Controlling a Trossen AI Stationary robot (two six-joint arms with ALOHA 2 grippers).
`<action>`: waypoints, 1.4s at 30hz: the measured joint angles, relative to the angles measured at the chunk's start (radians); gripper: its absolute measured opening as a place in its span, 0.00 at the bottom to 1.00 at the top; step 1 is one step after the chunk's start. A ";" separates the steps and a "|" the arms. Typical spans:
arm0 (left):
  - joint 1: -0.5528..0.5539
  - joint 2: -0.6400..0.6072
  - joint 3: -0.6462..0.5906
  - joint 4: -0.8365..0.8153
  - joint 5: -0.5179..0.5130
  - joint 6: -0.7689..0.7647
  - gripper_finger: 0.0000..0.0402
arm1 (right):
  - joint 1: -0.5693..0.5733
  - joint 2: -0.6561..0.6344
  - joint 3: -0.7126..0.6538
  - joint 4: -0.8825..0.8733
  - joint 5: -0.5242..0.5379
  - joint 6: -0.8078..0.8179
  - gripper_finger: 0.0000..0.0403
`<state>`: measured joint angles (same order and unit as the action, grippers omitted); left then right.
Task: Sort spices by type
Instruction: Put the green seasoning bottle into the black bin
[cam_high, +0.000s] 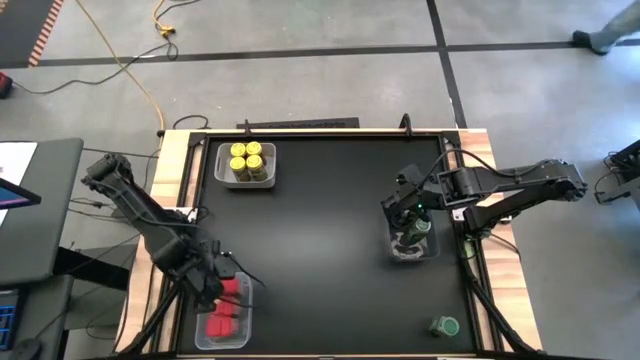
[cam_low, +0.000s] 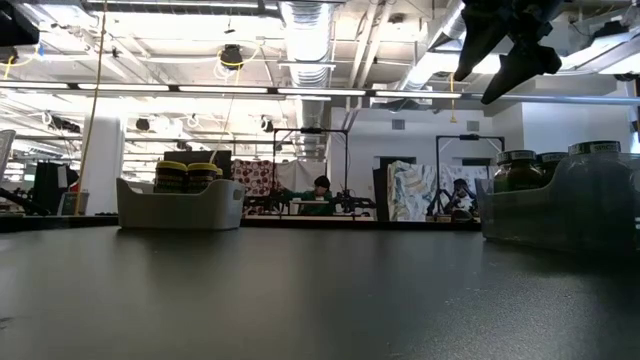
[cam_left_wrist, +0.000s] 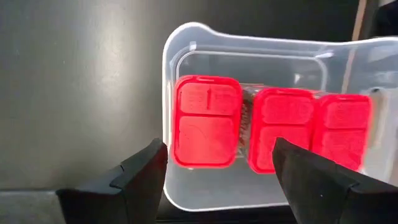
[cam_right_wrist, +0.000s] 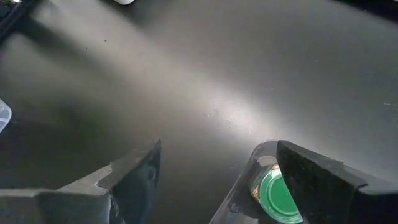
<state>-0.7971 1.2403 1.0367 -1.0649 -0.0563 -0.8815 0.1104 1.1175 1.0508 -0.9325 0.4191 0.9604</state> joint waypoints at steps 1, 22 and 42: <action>0.000 -0.016 0.000 0.000 0.000 0.003 0.69 | 0.000 0.000 0.000 0.000 0.000 0.000 0.86; 0.228 -0.203 0.002 0.222 -0.421 0.310 0.69 | 0.016 0.000 0.001 0.093 0.026 -0.153 0.85; 0.315 -0.187 -0.263 0.739 -0.260 0.585 0.69 | 0.332 0.210 0.386 -0.310 -0.067 -0.091 0.82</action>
<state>-0.4816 1.0533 0.7732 -0.3261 -0.3162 -0.2970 0.4427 1.3271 1.4369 -1.2422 0.3524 0.8693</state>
